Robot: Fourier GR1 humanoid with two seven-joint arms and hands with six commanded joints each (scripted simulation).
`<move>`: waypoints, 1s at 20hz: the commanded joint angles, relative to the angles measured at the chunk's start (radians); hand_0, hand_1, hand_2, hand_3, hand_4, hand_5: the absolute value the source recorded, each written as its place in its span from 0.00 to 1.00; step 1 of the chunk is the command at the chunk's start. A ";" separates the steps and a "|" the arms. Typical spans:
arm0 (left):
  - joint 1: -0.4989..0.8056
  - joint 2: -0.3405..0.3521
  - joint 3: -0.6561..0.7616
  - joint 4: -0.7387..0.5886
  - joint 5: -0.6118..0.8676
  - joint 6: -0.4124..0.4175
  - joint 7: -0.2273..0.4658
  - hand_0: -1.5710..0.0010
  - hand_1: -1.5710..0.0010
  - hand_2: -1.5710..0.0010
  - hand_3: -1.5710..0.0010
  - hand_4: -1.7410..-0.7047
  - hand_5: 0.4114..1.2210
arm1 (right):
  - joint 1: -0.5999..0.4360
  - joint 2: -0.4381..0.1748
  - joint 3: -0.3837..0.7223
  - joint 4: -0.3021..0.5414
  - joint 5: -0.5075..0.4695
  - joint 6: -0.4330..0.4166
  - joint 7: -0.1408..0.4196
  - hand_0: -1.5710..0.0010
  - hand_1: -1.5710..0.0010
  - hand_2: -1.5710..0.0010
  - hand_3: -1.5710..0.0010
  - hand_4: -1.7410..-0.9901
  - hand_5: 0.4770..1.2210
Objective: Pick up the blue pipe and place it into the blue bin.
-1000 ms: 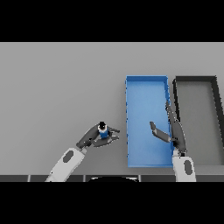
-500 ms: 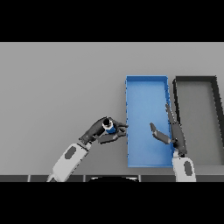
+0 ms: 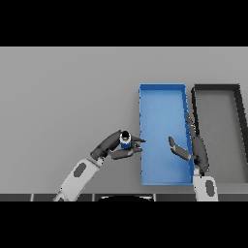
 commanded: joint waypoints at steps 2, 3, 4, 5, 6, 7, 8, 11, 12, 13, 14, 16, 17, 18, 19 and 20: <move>0.004 0.000 0.006 0.001 -0.007 -0.009 -0.006 0.00 0.00 0.00 0.00 0.26 1.00 | 0.020 0.000 0.006 -0.029 0.016 -0.010 0.015 1.00 1.00 1.00 1.00 0.73 0.22; 0.004 -0.003 0.008 -0.010 -0.008 -0.012 -0.004 0.00 0.00 0.00 0.00 0.26 1.00 | 0.009 -0.007 0.002 -0.034 0.010 -0.006 0.033 1.00 1.00 1.00 1.00 0.74 0.22; 0.005 -0.002 0.016 -0.007 -0.002 -0.021 -0.008 0.00 0.00 0.00 0.00 0.26 1.00 | 0.015 -0.008 0.006 -0.055 0.002 0.002 0.017 1.00 1.00 0.99 1.00 0.74 0.22; 0.004 -0.014 0.014 0.000 -0.013 -0.017 0.001 0.00 0.00 0.00 0.00 0.26 1.00 | 0.010 -0.012 -0.010 -0.064 -0.077 0.051 -0.016 1.00 1.00 0.97 1.00 0.73 0.23; 0.004 -0.021 0.011 0.006 -0.026 -0.018 0.006 0.00 0.00 0.00 0.00 0.26 1.00 | -0.001 -0.004 -0.008 -0.076 -0.152 0.104 -0.019 1.00 0.99 0.96 1.00 0.72 0.22; 0.006 -0.021 0.021 0.000 -0.017 -0.025 0.001 0.00 0.00 0.00 0.00 0.26 1.00 | -0.021 -0.022 -0.013 -0.104 -0.240 0.164 0.024 1.00 0.99 0.94 1.00 0.72 0.20; 0.018 -0.021 0.018 -0.010 -0.019 -0.030 -0.006 0.00 0.00 0.00 0.00 0.26 1.00 | -0.031 -0.051 -0.014 -0.132 -0.298 0.209 0.068 1.00 0.98 0.93 1.00 0.71 0.18; 0.009 -0.027 0.033 -0.005 -0.026 -0.042 0.006 0.00 0.00 0.00 0.00 0.26 1.00 | -0.118 -0.122 0.014 -0.208 -0.458 0.321 0.199 1.00 0.99 0.92 1.00 0.68 0.15; 0.015 -0.027 0.032 -0.020 -0.023 -0.052 0.008 0.00 0.00 0.00 0.00 0.26 1.00 | -0.153 -0.147 0.024 -0.224 -0.499 0.344 0.248 1.00 0.99 0.93 1.00 0.67 0.13; 0.011 -0.037 0.034 -0.016 -0.030 -0.049 0.019 0.00 0.00 0.00 0.00 0.26 1.00 | -0.180 -0.167 0.033 -0.244 -0.532 0.365 0.275 1.00 0.99 0.93 1.00 0.66 0.12; 0.021 -0.037 0.033 -0.020 -0.032 -0.056 0.016 0.00 0.00 0.00 0.00 0.26 1.00 | -0.204 -0.177 0.047 -0.259 -0.548 0.371 0.303 1.00 0.99 0.93 1.00 0.65 0.11; 0.023 -0.029 0.045 -0.018 -0.041 -0.068 0.007 0.00 0.00 0.00 0.00 0.26 1.00 | -0.268 -0.197 0.084 -0.283 -0.546 0.387 0.350 1.00 1.00 0.94 1.00 0.63 0.11; 0.021 -0.040 0.041 -0.020 -0.050 -0.066 0.013 0.00 0.00 0.00 0.00 0.26 1.00 | -0.303 -0.208 0.098 -0.290 -0.546 0.398 0.368 1.00 1.00 0.95 1.00 0.61 0.11; 0.015 -0.045 0.045 -0.018 -0.057 -0.066 0.019 0.00 0.00 0.00 0.00 0.26 1.00 | -0.342 -0.209 0.112 -0.279 -0.552 0.406 0.393 1.00 1.00 0.96 1.00 0.60 0.11; 0.017 -0.043 0.049 -0.015 -0.065 -0.070 0.014 0.00 0.00 0.00 0.00 0.26 1.00 | -0.376 -0.197 0.139 -0.275 -0.543 0.409 0.412 1.00 1.00 0.97 1.00 0.59 0.11; 0.022 -0.046 0.052 -0.009 -0.071 -0.071 0.008 0.00 0.00 0.00 0.00 0.26 1.00 | -0.401 -0.192 0.153 -0.272 -0.542 0.421 0.407 1.00 1.00 0.97 1.00 0.59 0.11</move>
